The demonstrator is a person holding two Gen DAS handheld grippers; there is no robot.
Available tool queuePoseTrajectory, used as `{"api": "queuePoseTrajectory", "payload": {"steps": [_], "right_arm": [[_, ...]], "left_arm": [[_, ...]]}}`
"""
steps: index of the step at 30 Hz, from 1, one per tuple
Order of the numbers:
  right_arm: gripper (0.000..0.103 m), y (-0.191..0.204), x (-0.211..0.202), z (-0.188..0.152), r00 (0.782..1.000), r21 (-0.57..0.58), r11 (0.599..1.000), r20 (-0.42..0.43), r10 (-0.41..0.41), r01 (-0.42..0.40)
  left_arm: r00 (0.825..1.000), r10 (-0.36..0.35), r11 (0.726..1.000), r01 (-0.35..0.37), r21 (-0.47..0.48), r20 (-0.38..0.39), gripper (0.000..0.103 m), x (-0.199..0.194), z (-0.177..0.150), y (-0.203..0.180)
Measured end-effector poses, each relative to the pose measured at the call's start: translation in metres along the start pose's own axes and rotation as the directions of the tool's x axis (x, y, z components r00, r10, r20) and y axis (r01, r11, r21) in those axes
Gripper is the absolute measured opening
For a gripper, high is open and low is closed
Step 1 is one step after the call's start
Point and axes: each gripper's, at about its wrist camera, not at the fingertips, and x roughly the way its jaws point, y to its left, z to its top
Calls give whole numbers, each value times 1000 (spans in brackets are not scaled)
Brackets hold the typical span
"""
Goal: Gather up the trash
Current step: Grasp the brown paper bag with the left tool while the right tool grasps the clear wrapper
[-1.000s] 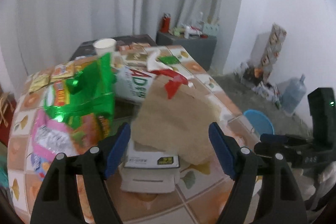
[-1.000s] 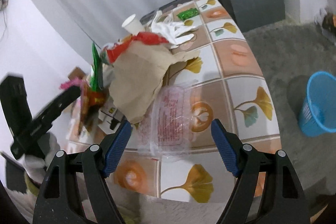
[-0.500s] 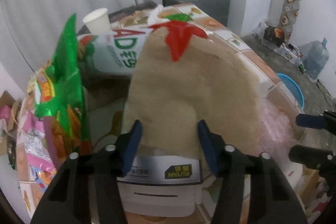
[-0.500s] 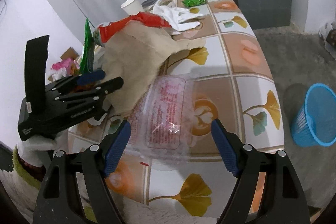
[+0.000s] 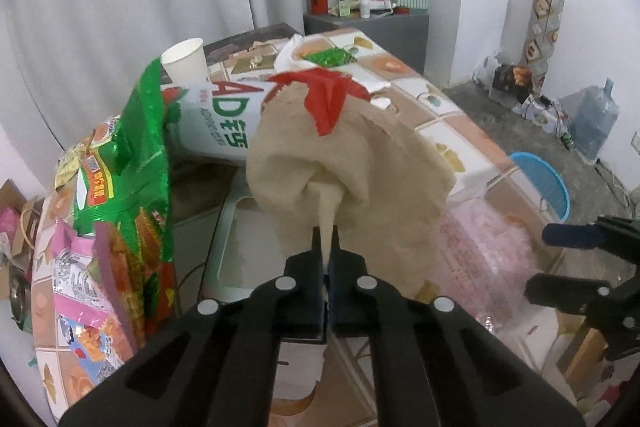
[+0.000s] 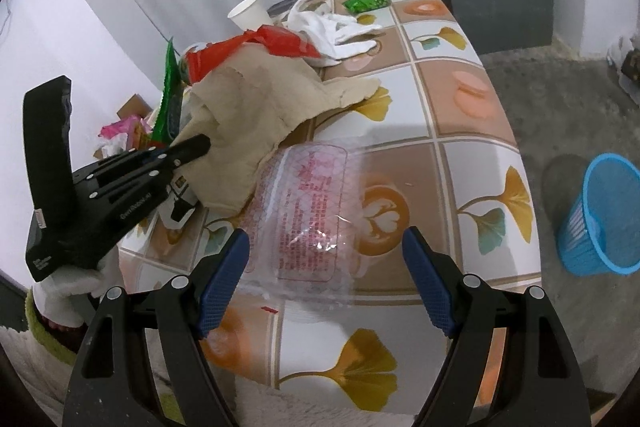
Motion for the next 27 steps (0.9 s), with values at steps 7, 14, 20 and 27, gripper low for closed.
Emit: {"api": "queuePoseTrajectory", "payload": {"steps": [7,14,20,27], "right_arm": [[75,9,8,0,1000,-22,999,-5,-25,25],[71,18,15,1,999,-22,1000,-26,-21,20],[72,33,24,-3,996,-90,993,-27,-84,81],[67,44,29,-9,984,-170,971,-13,-176,171]], "left_arm": [[997,-36,998,40,-53,68,1,-25,1,8],[994,-55,994,64,-89,95,1,-37,1,16],[992,-71,991,82,-105,106,1,-42,-1,17],[988,-90,987,106,-122,126,1,-50,-2,23]]}}
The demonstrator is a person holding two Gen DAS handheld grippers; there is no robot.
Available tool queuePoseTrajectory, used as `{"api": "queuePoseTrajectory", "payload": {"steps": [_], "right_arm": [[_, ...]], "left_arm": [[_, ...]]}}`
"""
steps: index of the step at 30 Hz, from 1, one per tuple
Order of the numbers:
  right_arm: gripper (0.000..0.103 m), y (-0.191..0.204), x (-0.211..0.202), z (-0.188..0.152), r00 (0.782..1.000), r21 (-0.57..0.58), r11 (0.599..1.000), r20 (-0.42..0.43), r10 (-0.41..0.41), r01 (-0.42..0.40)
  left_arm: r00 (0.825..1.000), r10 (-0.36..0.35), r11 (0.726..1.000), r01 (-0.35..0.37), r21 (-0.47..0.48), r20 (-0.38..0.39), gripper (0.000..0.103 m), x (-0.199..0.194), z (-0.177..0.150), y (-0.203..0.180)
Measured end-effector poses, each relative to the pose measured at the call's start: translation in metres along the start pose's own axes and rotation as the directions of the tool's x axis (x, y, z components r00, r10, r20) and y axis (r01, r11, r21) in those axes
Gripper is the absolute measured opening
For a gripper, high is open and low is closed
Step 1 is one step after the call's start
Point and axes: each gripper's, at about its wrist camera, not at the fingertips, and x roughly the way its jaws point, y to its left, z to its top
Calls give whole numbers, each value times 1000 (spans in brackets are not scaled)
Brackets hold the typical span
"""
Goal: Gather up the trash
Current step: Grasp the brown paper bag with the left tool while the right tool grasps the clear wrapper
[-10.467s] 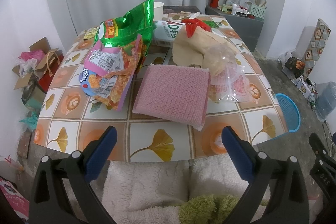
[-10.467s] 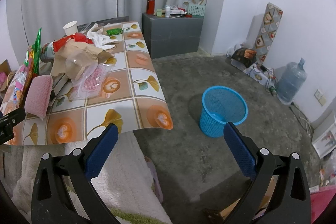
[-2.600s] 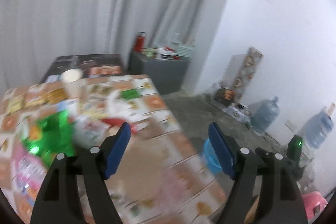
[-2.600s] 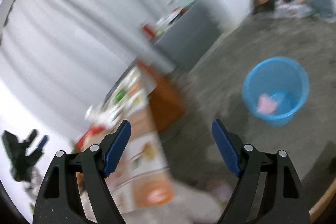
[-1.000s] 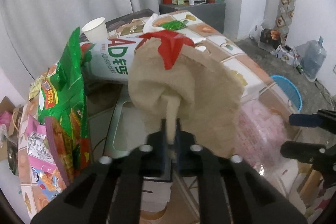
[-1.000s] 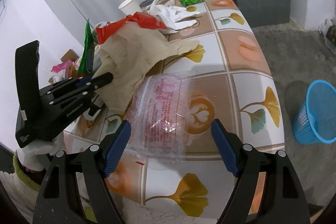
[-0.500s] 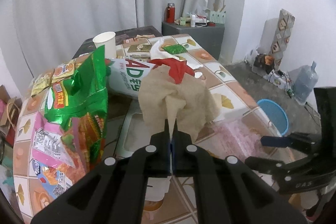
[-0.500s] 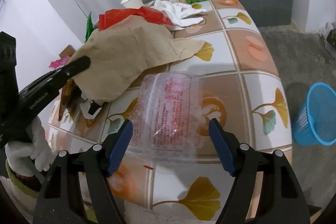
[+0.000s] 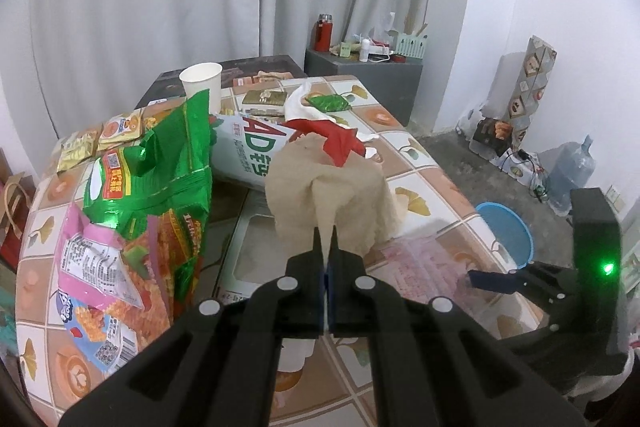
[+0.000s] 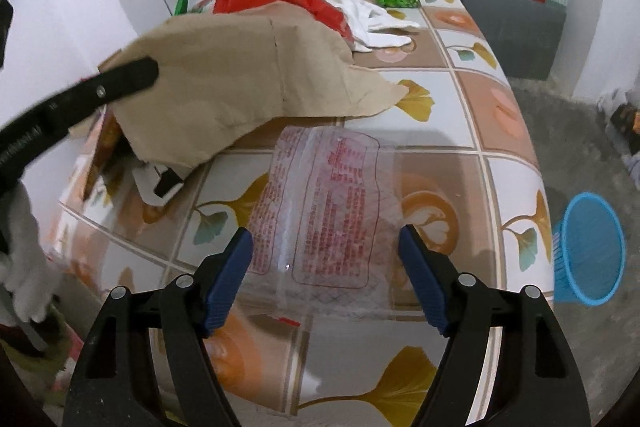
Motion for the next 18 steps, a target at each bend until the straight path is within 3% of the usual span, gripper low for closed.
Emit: {"api": "queuePoseTrajectory", "payload": {"steps": [4,18], "right_arm": [[59,-3,-2,-1,1000,10,1000,0,-21,21],[35,-16,-15,-1,999,93,995,8,31,-32]], "left_arm": [[1000,-6,1000,6,-9,20,1,-8,2,3],[991,-10,1000,12,-13,133,1,-55,11,4]]}}
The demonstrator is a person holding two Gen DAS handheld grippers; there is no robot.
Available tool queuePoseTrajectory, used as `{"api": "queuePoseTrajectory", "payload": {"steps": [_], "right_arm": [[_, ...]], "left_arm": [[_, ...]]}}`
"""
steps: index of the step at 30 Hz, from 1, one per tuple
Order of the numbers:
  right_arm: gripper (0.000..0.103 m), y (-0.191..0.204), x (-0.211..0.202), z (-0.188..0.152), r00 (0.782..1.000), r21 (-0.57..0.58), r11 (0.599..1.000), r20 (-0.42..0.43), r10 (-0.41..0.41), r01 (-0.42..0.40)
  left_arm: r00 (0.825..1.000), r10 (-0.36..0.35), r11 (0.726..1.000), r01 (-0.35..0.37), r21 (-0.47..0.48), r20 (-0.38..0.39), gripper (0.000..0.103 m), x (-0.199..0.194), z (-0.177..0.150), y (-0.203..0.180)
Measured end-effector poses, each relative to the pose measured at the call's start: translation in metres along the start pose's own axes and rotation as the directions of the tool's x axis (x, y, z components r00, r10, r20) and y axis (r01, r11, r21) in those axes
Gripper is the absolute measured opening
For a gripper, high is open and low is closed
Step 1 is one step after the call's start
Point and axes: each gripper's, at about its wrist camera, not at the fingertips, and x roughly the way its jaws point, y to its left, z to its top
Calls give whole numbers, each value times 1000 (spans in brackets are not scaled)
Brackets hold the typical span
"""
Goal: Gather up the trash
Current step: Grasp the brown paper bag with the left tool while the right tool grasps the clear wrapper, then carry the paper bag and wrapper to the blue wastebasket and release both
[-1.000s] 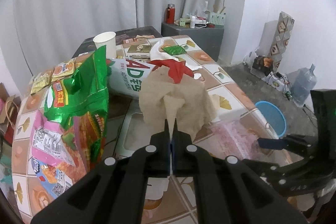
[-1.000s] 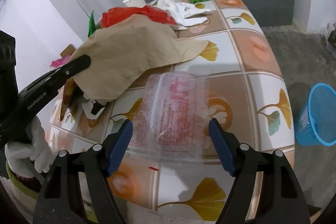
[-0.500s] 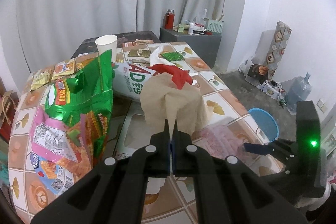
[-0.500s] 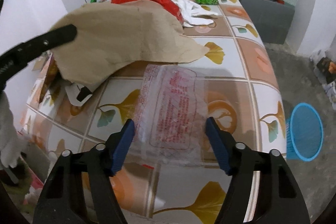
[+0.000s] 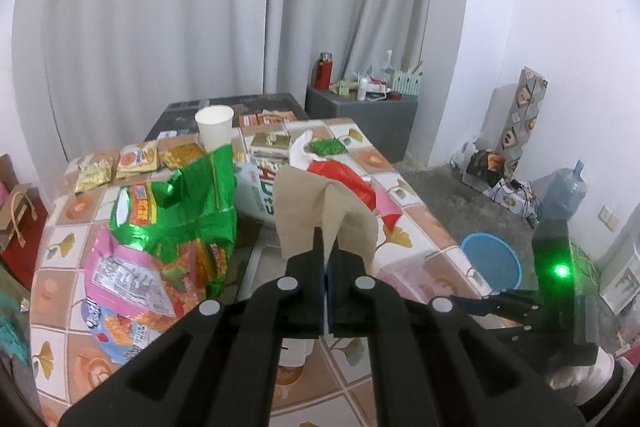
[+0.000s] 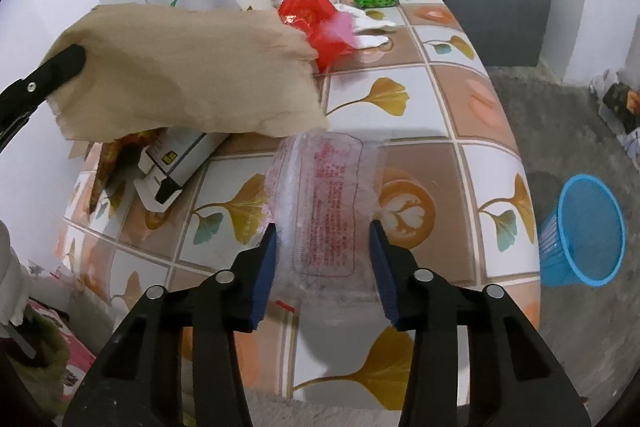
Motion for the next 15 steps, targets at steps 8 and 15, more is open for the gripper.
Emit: {"api": "queuePoseTrajectory", "payload": {"steps": [8,15], "right_arm": [[21,-9,-11,-8,999,65,997,1,46,-46],[18,-14,-28,-11,995,105,990,41,88,-92]], "left_arm": [[996,7,1000,-8,14,88,1,-32,10,-4],[988,13,1000,-16,21,157,1,-55,21,-7]]}}
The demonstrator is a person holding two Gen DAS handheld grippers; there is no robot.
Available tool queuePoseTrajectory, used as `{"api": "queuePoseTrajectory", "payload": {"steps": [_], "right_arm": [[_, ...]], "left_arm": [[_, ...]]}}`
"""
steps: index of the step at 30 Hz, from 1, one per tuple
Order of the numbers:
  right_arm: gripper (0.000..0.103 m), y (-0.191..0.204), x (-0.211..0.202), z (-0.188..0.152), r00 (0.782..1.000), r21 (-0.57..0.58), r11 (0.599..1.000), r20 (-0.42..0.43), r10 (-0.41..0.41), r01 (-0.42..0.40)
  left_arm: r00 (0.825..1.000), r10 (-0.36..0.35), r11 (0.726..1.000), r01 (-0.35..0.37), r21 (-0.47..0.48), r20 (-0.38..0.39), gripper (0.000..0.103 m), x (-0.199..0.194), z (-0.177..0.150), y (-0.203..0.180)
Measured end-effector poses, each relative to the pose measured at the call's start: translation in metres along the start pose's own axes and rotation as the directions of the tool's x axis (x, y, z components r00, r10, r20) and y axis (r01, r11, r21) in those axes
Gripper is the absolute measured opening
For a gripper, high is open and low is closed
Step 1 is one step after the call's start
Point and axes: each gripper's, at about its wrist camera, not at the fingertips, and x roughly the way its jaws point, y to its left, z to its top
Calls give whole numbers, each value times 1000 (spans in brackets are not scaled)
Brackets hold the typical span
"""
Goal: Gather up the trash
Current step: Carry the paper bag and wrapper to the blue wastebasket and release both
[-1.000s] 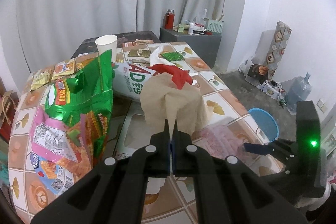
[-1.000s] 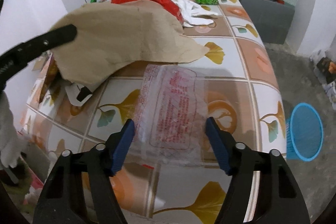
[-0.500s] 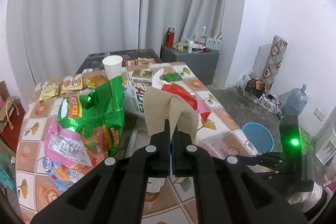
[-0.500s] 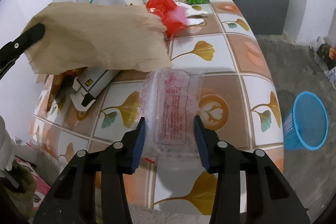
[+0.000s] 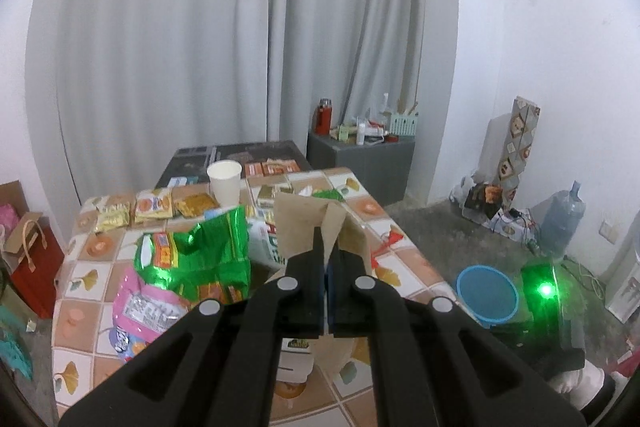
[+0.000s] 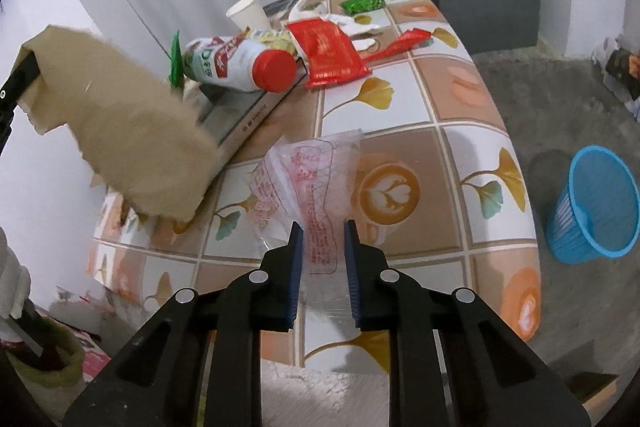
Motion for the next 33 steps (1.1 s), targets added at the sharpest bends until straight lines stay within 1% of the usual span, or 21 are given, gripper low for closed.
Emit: {"api": "queuePoseTrajectory", "payload": {"steps": [7,11,14,16,19,20,22,24,25,28,30,32,33], "right_arm": [[18,-1,-24,3,998,9,1000,62,25,-26],[18,-11,-44,5,993,29,999,115,25,-29],[18,-24,-59,7,987,62,998,157,20,-30],[18,-38,-72,6,982,95,995,190,0,-18],[18,-62,-87,3,973,155,988,228,-31,-5],[18,-71,-93,2,970,177,984,240,-45,1],[18,-94,-103,-2,964,234,972,258,-58,-4],[18,-120,-111,-7,960,300,954,273,-66,-20],[18,-135,-116,-11,956,338,941,280,-88,-12],[18,-172,-129,-21,943,431,902,294,-155,14],[18,-194,-136,-28,935,485,874,298,-192,25],[18,-222,-140,-36,926,547,836,294,-237,41],[19,-231,-140,-39,923,565,824,291,-250,45]], "left_arm": [[998,-2,1000,1,19,67,1,-19,18,-7],[996,-23,999,20,42,90,1,-22,29,-16],[995,-55,997,50,60,89,1,-18,36,-27],[993,-85,994,79,71,78,1,-11,39,-38],[987,-153,986,149,80,45,1,8,46,-56],[983,-184,980,181,79,26,1,17,49,-64],[970,-242,968,243,69,-14,1,35,53,-82],[945,-320,945,323,54,-65,1,59,58,-109],[936,-342,936,347,51,-82,1,66,60,-121],[896,-416,901,429,61,-153,1,100,64,-173],[861,-459,874,482,64,-219,1,126,61,-211],[821,-496,846,531,56,-283,1,154,56,-250],[810,-501,839,541,60,-305,1,165,52,-266]]}}
